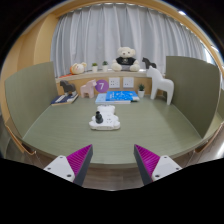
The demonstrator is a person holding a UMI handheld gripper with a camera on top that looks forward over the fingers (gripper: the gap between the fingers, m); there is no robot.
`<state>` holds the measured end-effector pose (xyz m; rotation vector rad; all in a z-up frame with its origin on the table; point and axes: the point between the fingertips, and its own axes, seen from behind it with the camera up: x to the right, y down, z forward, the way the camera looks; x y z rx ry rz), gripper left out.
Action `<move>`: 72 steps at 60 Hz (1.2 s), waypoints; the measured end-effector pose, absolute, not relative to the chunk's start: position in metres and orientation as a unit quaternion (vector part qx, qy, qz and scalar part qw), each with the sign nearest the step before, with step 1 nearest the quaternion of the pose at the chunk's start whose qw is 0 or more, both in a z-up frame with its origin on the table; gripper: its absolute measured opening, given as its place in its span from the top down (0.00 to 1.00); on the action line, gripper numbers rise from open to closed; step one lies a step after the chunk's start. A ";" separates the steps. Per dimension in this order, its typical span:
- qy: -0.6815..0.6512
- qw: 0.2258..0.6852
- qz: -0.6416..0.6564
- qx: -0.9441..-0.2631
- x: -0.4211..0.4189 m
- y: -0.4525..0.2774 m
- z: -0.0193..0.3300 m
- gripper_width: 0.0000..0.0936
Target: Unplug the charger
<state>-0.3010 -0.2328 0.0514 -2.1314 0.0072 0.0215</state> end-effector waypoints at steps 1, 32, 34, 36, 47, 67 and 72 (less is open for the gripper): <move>0.001 0.483 0.013 -0.875 -0.309 -0.225 0.047 0.11; -0.002 0.492 0.001 -0.870 -0.367 -0.032 -0.003 0.78; -0.004 0.498 0.003 -0.867 -0.366 -0.031 0.001 0.78; 0.000 0.503 0.007 -0.864 -0.367 -0.032 -0.001 0.78; 0.007 0.510 -0.003 -0.860 -0.364 -0.030 -0.002 0.90; 0.001 0.630 -0.047 -0.775 -0.284 0.001 0.244 0.92; -0.004 0.616 -0.065 -0.785 -0.241 0.012 0.230 0.92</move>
